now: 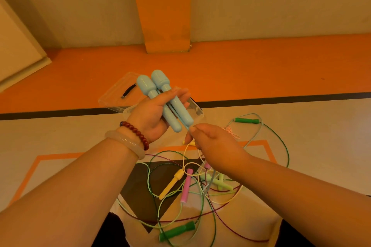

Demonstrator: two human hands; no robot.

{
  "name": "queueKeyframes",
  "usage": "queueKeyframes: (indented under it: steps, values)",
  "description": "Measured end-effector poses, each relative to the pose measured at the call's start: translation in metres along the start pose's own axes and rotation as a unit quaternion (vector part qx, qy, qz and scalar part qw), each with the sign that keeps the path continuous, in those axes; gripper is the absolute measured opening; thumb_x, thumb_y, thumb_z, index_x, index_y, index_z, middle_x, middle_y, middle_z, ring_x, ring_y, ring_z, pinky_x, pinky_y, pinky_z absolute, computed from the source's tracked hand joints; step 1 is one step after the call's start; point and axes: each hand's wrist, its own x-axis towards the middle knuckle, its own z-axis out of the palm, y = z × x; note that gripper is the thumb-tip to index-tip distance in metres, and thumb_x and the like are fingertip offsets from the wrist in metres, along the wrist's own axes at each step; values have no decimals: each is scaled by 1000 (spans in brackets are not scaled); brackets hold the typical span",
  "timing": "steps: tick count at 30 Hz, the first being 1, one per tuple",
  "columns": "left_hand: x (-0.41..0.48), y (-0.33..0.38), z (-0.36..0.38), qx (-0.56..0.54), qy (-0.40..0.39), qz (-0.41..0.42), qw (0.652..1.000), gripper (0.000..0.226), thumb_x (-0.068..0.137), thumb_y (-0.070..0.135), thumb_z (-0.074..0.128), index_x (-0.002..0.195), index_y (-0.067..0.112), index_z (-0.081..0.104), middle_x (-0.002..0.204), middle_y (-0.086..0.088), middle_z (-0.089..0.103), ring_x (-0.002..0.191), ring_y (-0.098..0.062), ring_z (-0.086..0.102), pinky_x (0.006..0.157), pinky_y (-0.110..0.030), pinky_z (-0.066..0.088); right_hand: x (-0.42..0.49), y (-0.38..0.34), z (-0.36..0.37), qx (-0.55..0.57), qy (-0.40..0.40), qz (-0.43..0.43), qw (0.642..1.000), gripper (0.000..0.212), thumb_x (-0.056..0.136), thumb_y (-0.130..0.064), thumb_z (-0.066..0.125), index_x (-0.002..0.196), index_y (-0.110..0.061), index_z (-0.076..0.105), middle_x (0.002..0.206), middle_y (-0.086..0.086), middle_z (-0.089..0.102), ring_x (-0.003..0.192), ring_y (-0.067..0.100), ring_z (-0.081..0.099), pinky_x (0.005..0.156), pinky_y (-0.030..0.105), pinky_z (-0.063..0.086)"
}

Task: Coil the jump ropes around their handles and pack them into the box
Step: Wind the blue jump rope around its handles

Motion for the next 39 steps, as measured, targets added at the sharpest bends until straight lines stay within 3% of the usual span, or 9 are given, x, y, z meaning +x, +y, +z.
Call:
queueKeyframes:
  steps: [5, 8, 12, 15, 17, 23, 31, 36, 39]
  values:
    - [-2, -3, 9, -52, 52, 15, 997, 14, 101, 9, 41, 97, 8, 54, 98, -10, 63, 98, -22, 65, 88, -37, 52, -4, -4, 5, -88, 23, -42, 995, 28, 104, -28, 34, 91, -25, 60, 64, -10, 44, 56, 2, 43, 46, 8, 33]
    - [-4, -5, 12, -100, 87, -9, 991, 18, 102, 12, 40, 94, 7, 55, 116, -11, 61, 126, -25, 51, 98, -35, 43, -4, -5, 5, -93, 12, -43, 995, 30, 104, -29, 34, 92, -25, 60, 67, -11, 45, 59, 3, 44, 49, 9, 34]
    - [-3, -2, 7, -94, 69, -10, 993, 23, 103, 17, 38, 105, 2, 55, 121, -7, 57, 131, -25, 48, 101, -33, 41, -5, -7, 8, -98, -27, -41, 994, 29, 104, -29, 33, 96, -23, 61, 71, -10, 46, 63, 5, 44, 56, 15, 35]
    - [1, 2, 6, -90, 36, -16, 995, 35, 103, 18, 38, 135, 4, 41, 116, -9, 62, 120, -20, 56, 99, -35, 43, -5, -10, 10, -142, -30, -53, 988, 27, 104, -28, 35, 101, -22, 61, 68, -10, 45, 61, 4, 43, 50, 10, 34]
    - [2, 2, 5, -79, 35, -15, 996, 36, 102, 14, 40, 137, 4, 39, 111, -11, 63, 105, -21, 63, 98, -37, 46, -5, -11, 7, -140, 0, -64, 988, 26, 103, -27, 36, 97, -23, 60, 65, -9, 45, 58, 4, 43, 49, 9, 35]
    - [0, 13, -1, -20, 0, -57, 998, 16, 100, 13, 43, 104, 6, 57, 92, -7, 73, 90, -19, 69, 81, -38, 57, -7, -11, -4, -116, 46, -52, 991, 27, 103, -27, 38, 83, -28, 56, 58, -7, 44, 47, 4, 41, 44, 12, 34]
    - [-1, 11, -1, 60, 13, -21, 998, 14, 99, 7, 46, 95, 11, 59, 89, -4, 70, 86, -16, 69, 73, -35, 55, -11, -21, -13, -153, 77, -83, 982, 29, 102, -29, 38, 83, -27, 59, 56, -8, 43, 48, 3, 43, 46, 14, 35]
    - [1, 3, -1, 83, 28, -59, 994, 15, 99, 13, 48, 88, 8, 57, 79, -6, 60, 66, -14, 66, 61, -31, 56, -12, -25, -24, -257, 94, -133, 953, 30, 99, -39, 45, 71, -30, 51, 60, -7, 45, 54, 7, 40, 46, 19, 26]
    - [-2, -5, 1, 130, 13, -84, 988, 15, 99, 14, 48, 86, 8, 53, 69, -6, 50, 57, -16, 51, 55, -29, 50, -8, -31, -40, -311, 139, -177, 923, 23, 98, -38, 46, 93, -25, 65, 71, -4, 57, 61, 8, 45, 52, 21, 31]
